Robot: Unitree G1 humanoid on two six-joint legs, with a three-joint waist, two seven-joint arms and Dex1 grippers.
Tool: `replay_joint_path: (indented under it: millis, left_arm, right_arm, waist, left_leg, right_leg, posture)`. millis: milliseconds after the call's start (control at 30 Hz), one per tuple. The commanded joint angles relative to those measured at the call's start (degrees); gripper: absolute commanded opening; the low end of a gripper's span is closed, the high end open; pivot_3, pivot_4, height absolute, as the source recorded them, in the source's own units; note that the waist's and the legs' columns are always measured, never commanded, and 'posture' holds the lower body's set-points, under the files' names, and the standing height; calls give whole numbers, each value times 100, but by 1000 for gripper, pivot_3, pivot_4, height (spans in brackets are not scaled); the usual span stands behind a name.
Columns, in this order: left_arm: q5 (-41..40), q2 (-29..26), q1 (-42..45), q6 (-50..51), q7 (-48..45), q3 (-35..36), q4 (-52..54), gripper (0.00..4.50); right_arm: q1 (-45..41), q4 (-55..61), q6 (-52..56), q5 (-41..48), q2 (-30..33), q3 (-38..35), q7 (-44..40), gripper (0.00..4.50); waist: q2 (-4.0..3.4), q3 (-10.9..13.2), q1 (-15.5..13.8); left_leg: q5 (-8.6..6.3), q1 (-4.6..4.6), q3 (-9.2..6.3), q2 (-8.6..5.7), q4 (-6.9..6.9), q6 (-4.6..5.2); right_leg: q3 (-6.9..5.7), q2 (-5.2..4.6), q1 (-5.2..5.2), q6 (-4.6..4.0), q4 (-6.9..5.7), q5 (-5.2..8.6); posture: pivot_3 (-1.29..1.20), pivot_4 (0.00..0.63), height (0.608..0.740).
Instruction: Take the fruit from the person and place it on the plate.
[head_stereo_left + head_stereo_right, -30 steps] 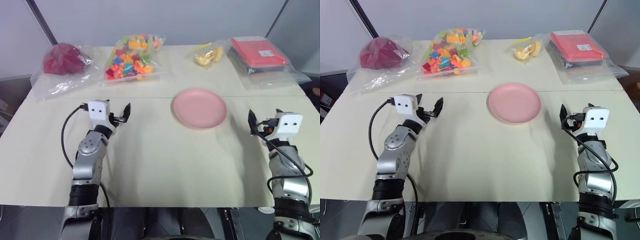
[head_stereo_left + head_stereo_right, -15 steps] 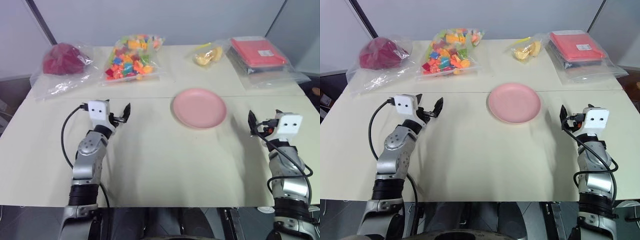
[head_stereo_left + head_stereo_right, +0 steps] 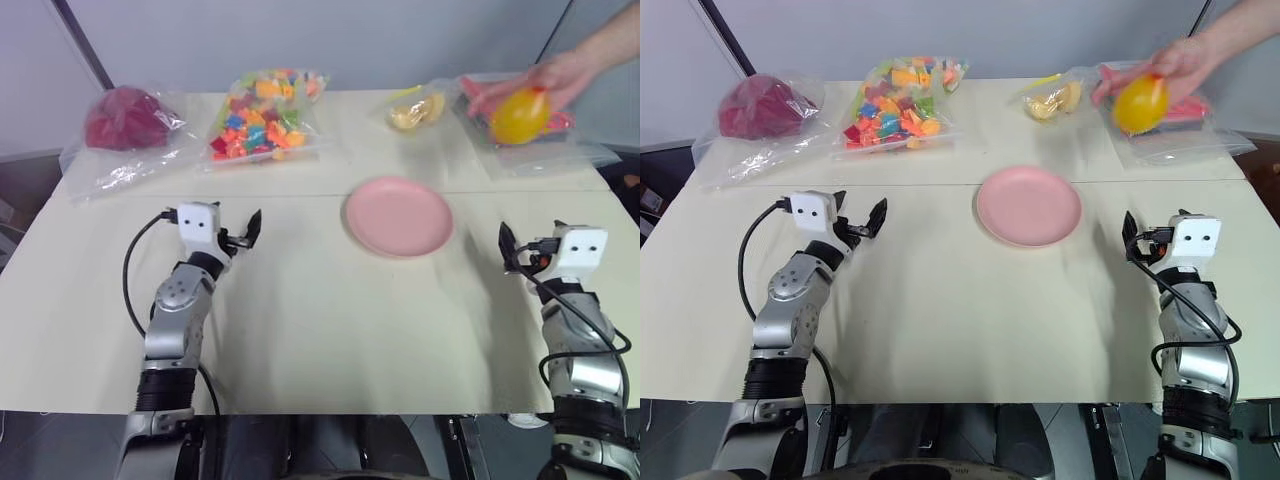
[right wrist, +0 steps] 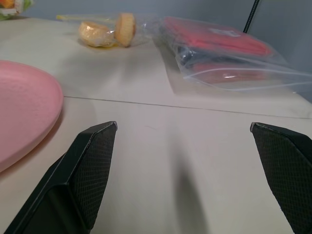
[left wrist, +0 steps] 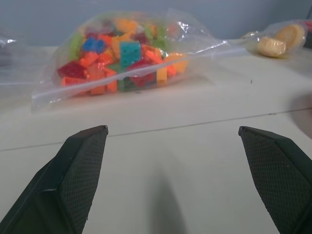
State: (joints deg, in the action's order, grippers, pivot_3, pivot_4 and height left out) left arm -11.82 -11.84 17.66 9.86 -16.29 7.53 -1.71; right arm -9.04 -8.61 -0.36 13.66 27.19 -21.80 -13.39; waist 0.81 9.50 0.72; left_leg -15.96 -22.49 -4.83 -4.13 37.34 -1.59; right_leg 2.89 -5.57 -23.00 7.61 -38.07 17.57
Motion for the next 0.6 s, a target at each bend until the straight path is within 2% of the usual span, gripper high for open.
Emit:
replay_joint_path:
  millis: [33, 167, 333, 467, 600]
  left_arm:
    - [-20, -124, 126, -129, -129, 15, 5, 4500]
    - [-79, -243, 263, -116, -246, 72, -88, 4500]
    - [-1023, -1044, 441, 672, -2144, -375, 827, 4500]
    - [-1414, -1585, 663, 1288, -2763, -490, 1205, 4500]
    - [-1820, -2116, 888, 1900, -3491, -699, 1544, 4500]
  right_arm:
    - [-84, 214, -94, 43, 94, -150, -22, 4473]
    - [-95, 154, -140, 38, 89, -156, -36, 4473]
    - [-34, 247, -120, 23, 54, -151, -8, 4473]
    - [24, 365, -66, 26, 52, -157, 10, 4473]
    - [280, 986, 276, 213, 159, -203, -141, 4473]
  waist:
    - [0, 0, 1]
    - [0, 0, 2]
    - [0, 0, 18]
    - [-3, -1, 16]
    - [-4, -2, 24]
  left_leg:
    - [0, 0, 0, 0, 0, 0]
    - [0, 0, 0, 0, 0, 0]
    - [0, -1, 0, 0, -1, -1]
    - [0, 3, -2, -1, 0, 0]
    - [0, 4, -2, 0, -7, 0]
  right_leg:
    - [0, 0, 0, 0, 0, 0]
    - [0, 0, 0, 0, 0, 0]
    - [0, 0, -2, 0, -1, 0]
    - [-1, -1, 5, 0, 0, 0]
    - [0, 0, 2, -1, 0, 1]
  posture:
    - [0, 150, 740]
    - [0, 150, 740]
    - [0, 150, 740]
    - [0, 150, 740]
    - [0, 150, 740]
